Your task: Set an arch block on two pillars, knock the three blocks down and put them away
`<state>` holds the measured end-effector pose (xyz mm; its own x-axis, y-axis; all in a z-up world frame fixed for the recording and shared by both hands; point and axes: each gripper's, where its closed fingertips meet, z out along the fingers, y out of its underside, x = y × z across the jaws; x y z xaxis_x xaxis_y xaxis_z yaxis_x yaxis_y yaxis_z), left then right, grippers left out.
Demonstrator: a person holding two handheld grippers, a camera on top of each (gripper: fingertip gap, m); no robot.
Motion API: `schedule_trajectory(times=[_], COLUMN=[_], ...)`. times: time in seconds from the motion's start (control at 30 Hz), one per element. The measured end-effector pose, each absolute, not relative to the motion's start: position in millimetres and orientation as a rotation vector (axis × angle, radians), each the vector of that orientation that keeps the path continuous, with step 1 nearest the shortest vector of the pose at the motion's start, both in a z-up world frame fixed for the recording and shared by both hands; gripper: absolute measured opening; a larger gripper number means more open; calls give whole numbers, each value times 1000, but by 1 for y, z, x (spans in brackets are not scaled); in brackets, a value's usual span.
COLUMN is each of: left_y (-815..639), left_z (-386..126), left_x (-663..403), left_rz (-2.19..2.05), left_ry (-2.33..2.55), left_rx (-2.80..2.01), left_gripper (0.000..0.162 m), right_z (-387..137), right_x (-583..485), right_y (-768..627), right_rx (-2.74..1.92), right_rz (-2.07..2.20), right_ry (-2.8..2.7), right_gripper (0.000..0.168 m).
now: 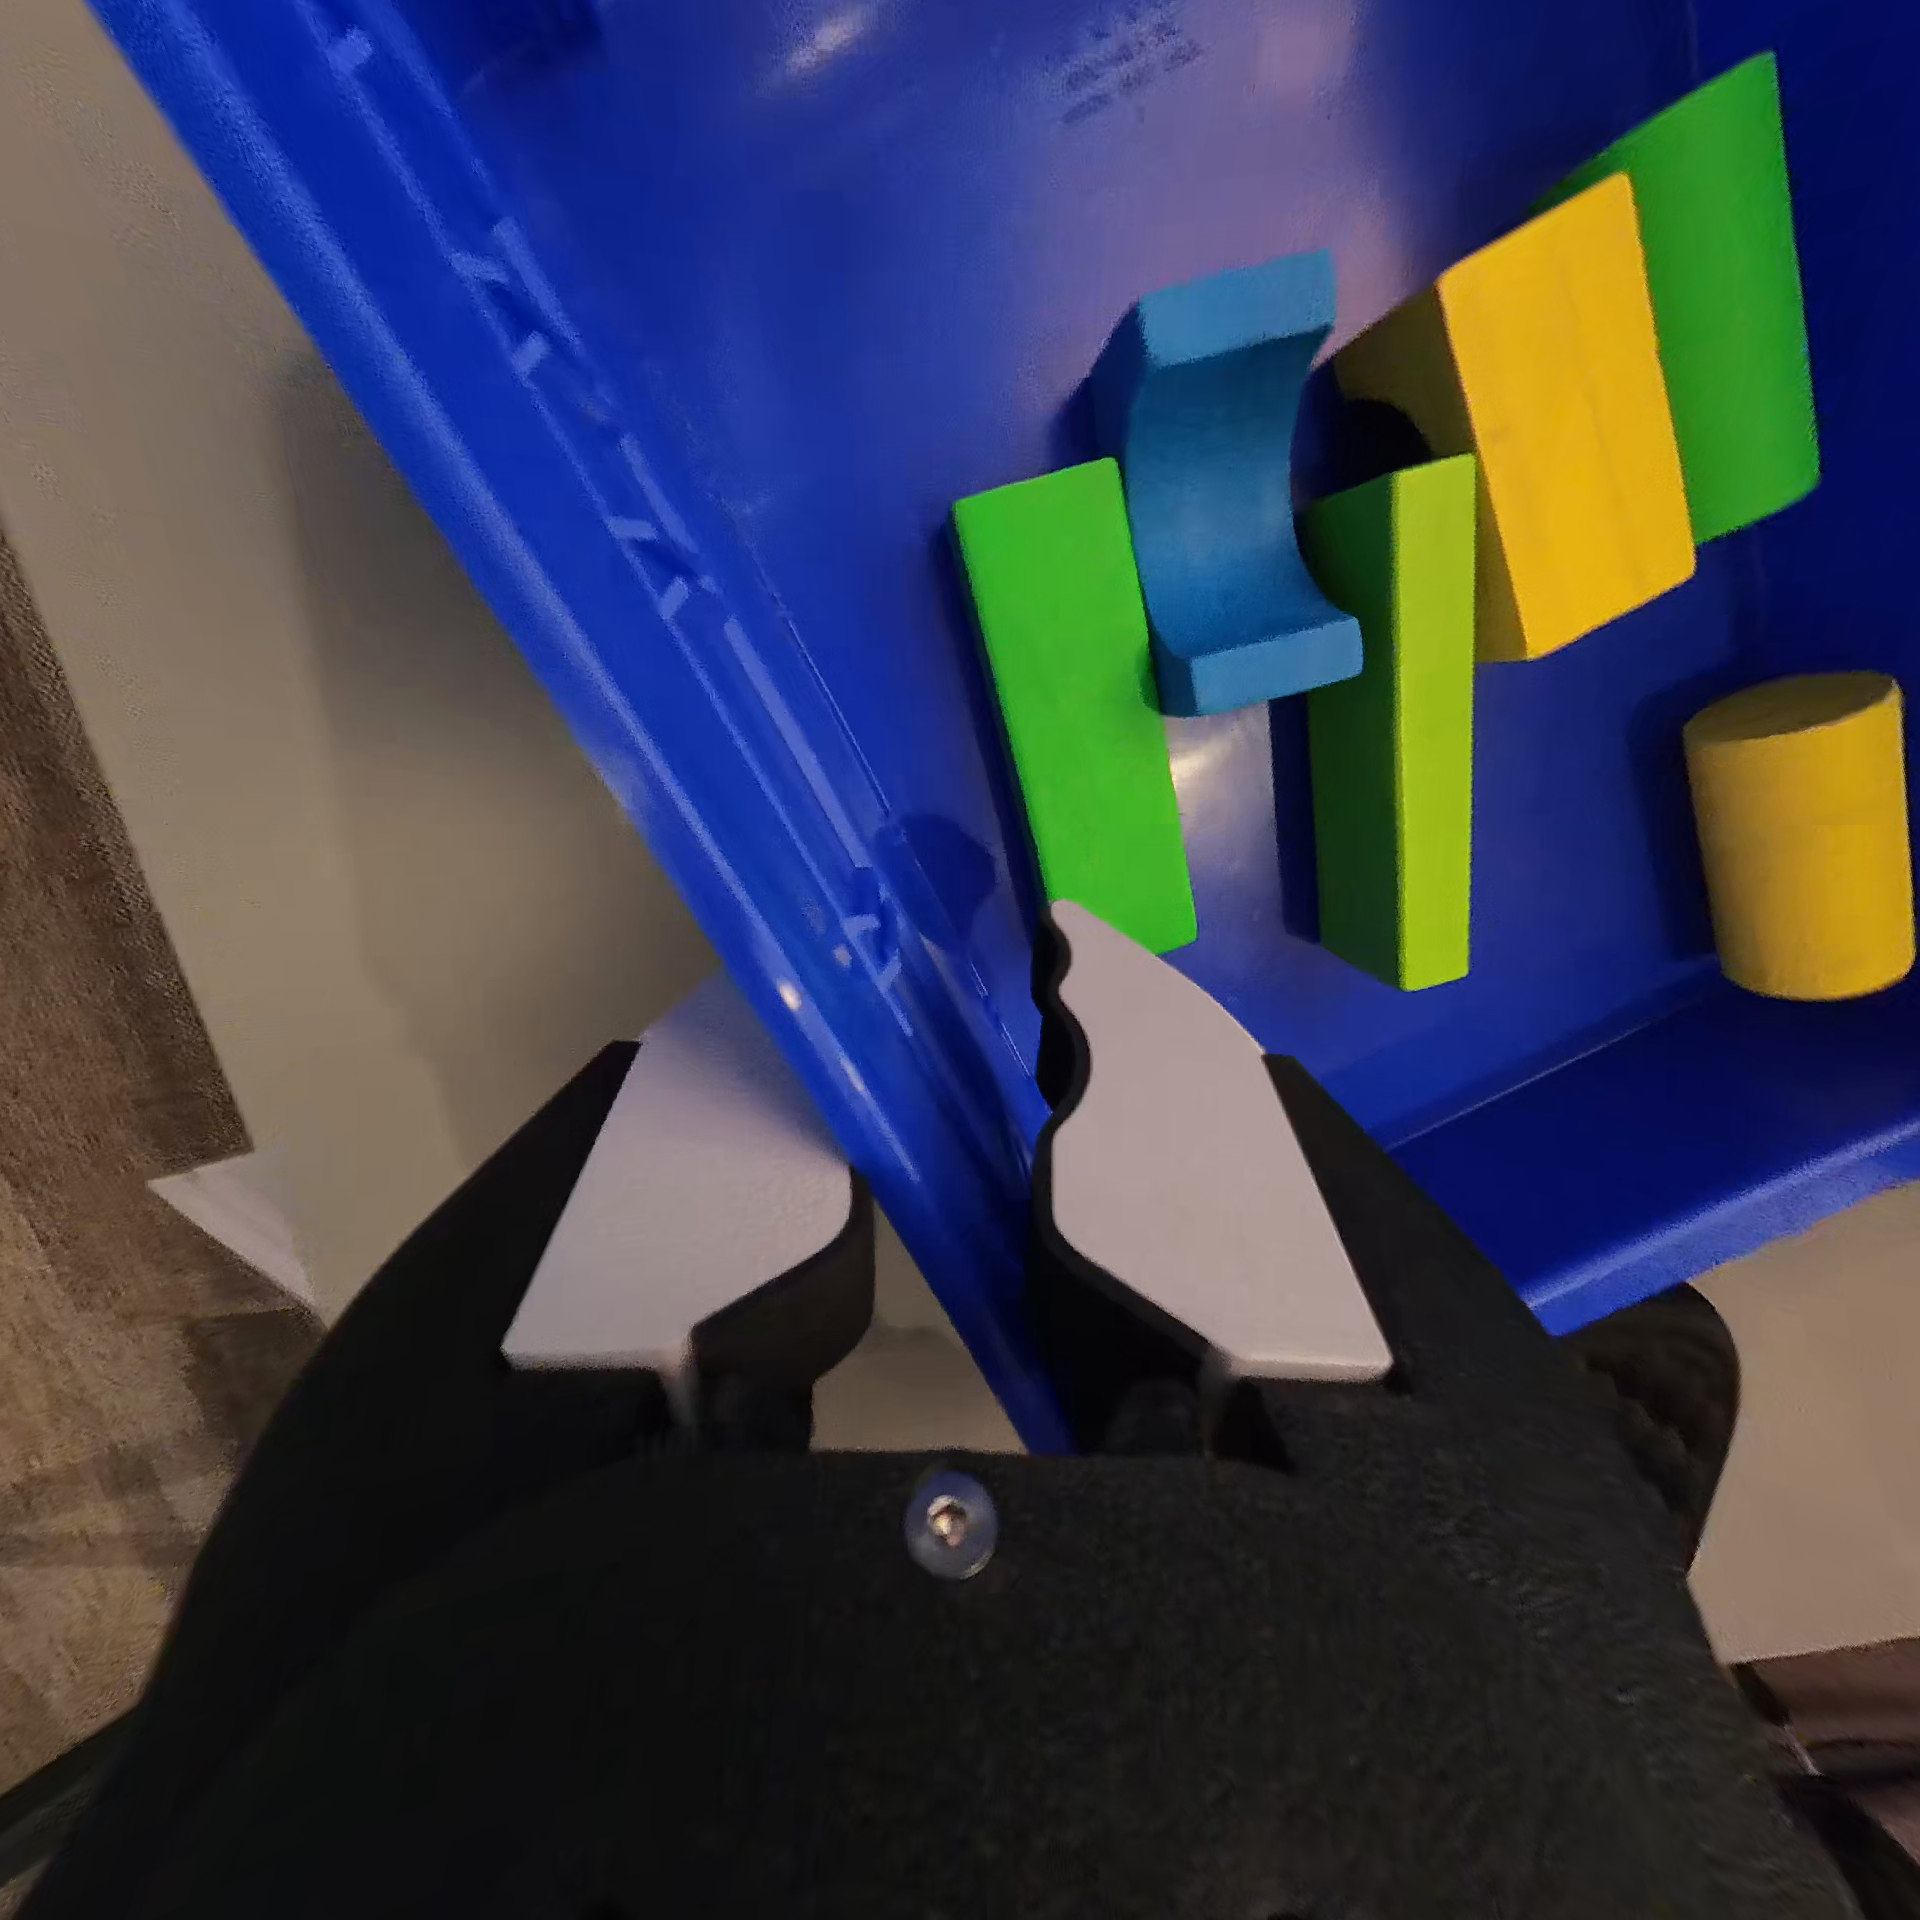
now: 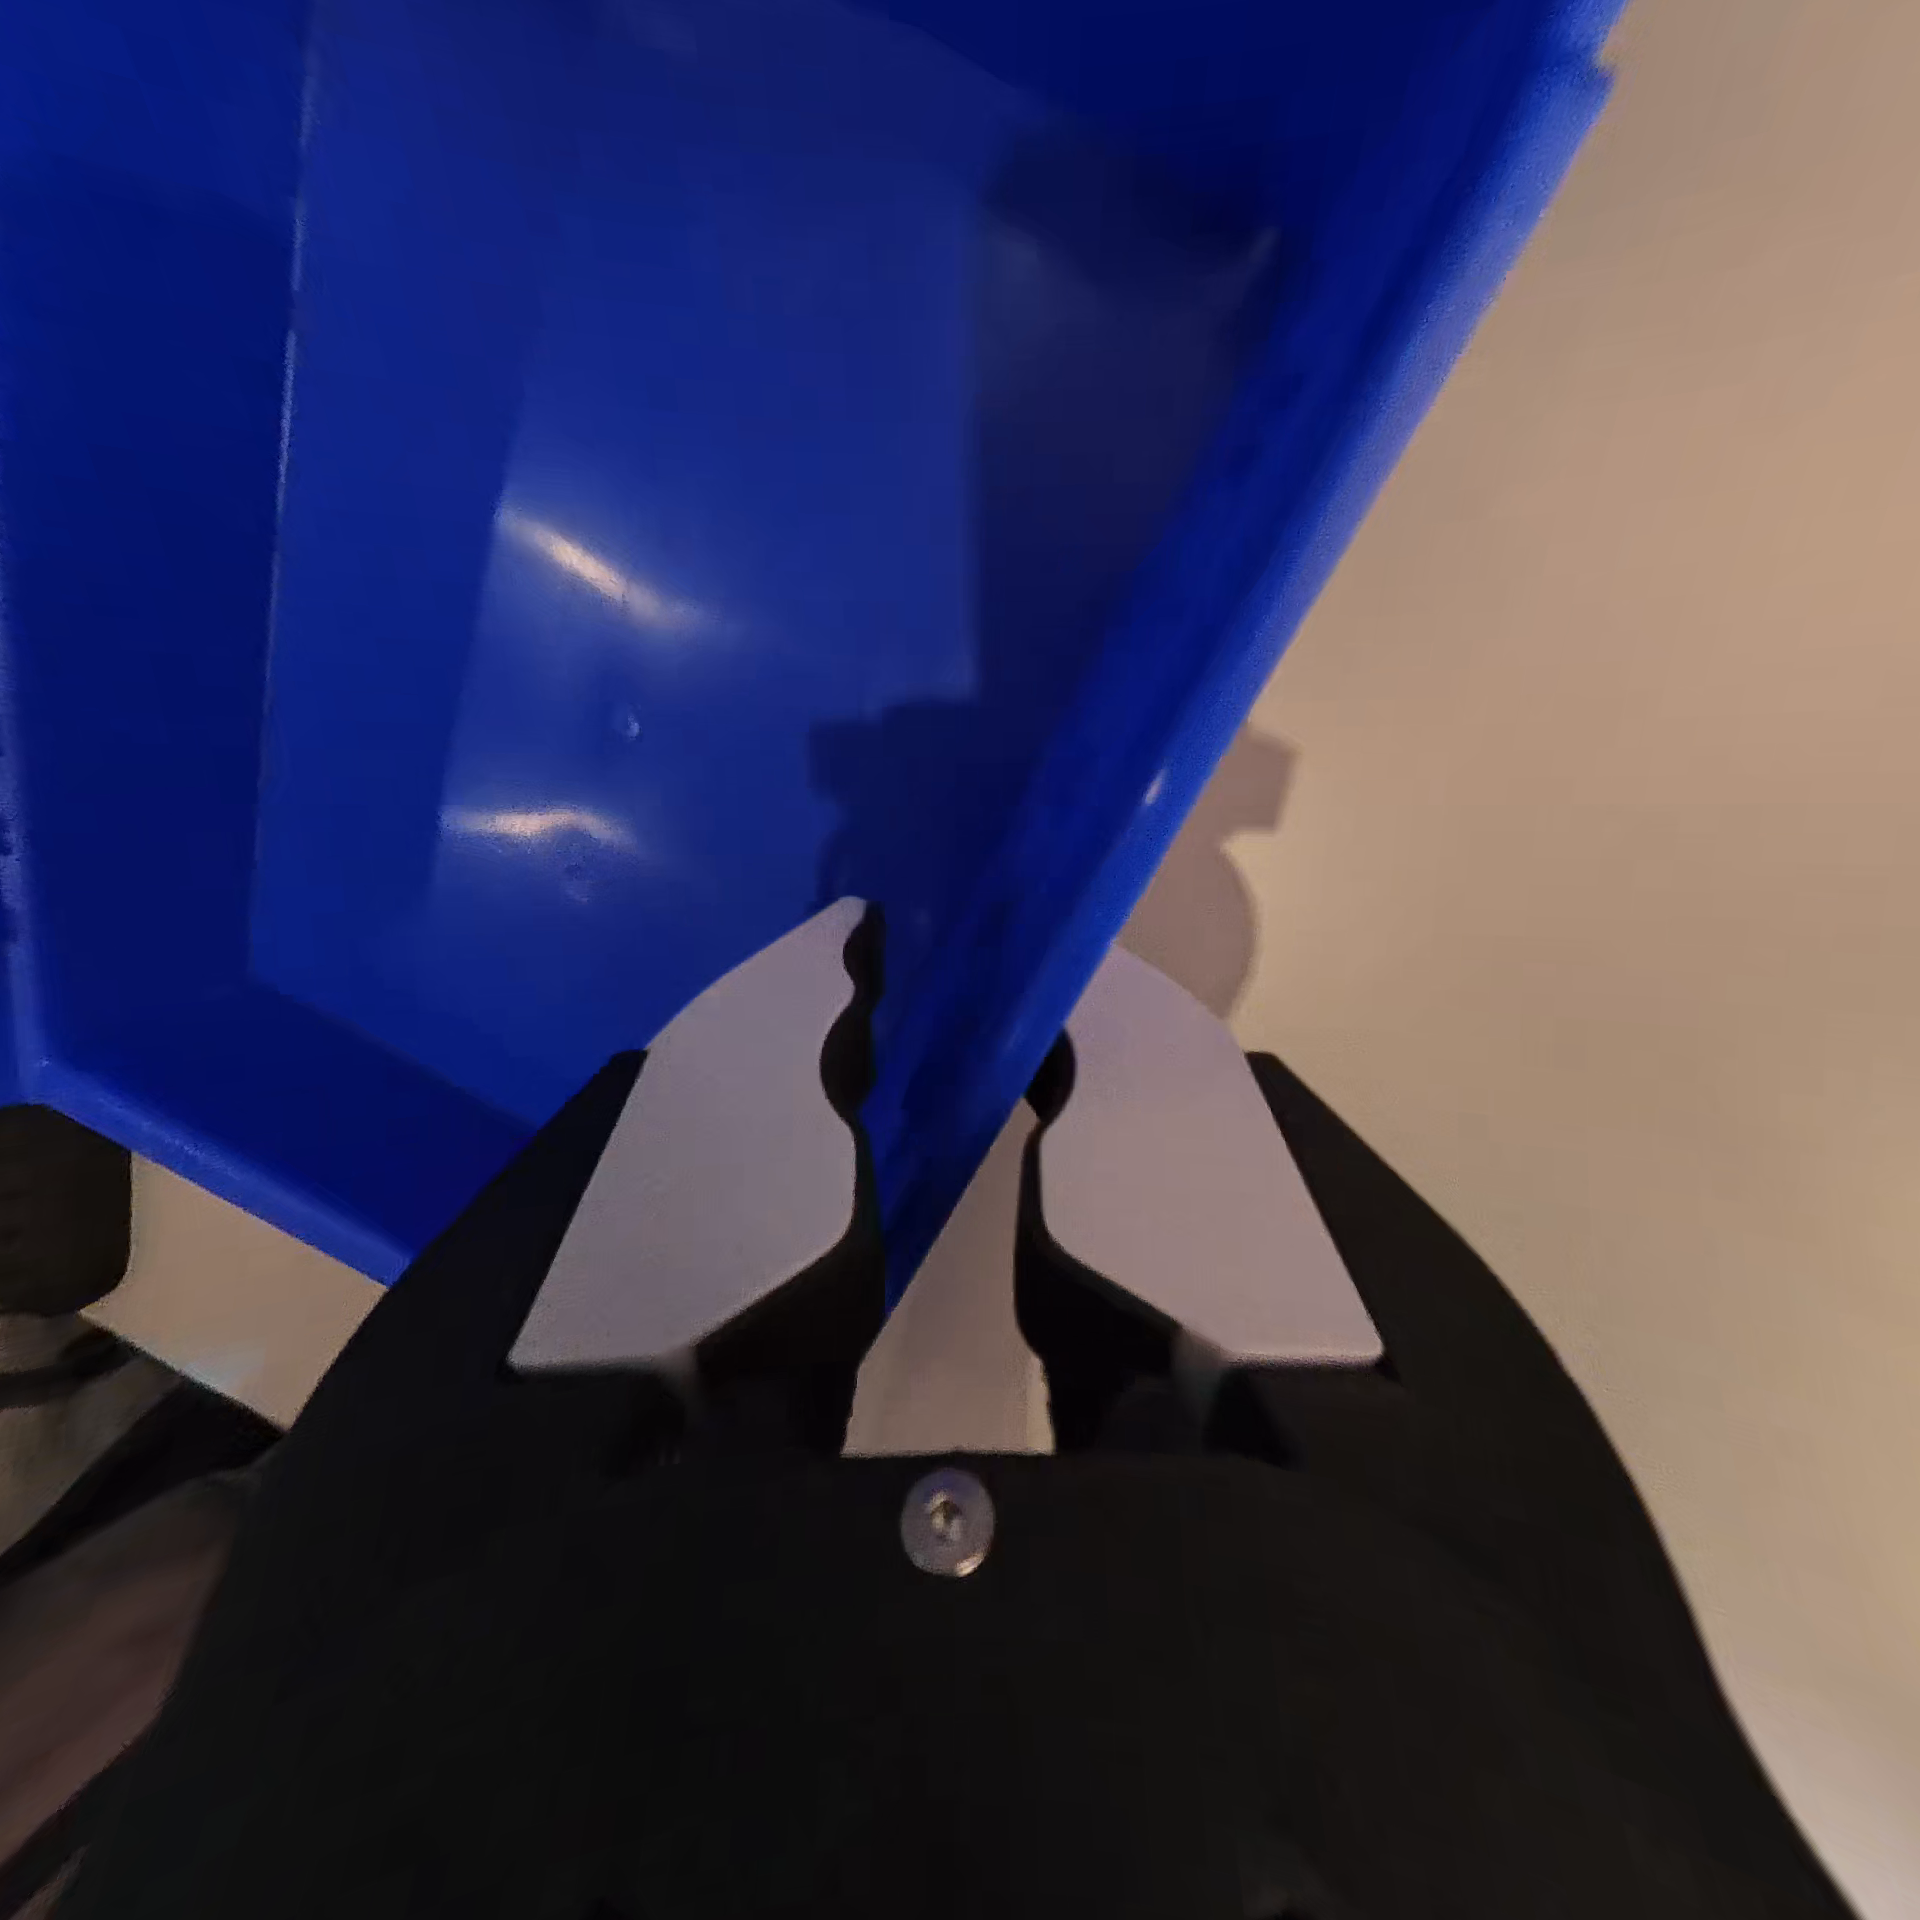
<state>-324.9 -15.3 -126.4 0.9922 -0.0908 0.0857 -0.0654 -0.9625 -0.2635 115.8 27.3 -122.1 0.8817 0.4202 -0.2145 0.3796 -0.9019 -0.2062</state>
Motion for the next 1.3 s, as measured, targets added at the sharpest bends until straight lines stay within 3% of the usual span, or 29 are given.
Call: schedule_trajectory(times=[0.1, 0.23, 0.8, 1.3], left_y=[-4, 6, 4, 1], left_z=[-128, -129, -128, -129], left_x=[-314, -289, -285, -287], left_rz=[-40, -36, -97, -98], left_ry=[151, 281, 313, 343], left_rx=[-2898, -2892, -2893, -2891], left_gripper=[18, 16, 13, 13], right_z=[-125, -125, -127, -128], right_x=[141, 180, 447, 499], right_y=[25, 26, 24, 23], right_rx=[-2995, -3048, -3015, -2978], right_rz=[249, 356, 320, 329], right_ry=[-667, -632, -158, -123], right_gripper=[10, 7, 7, 7])
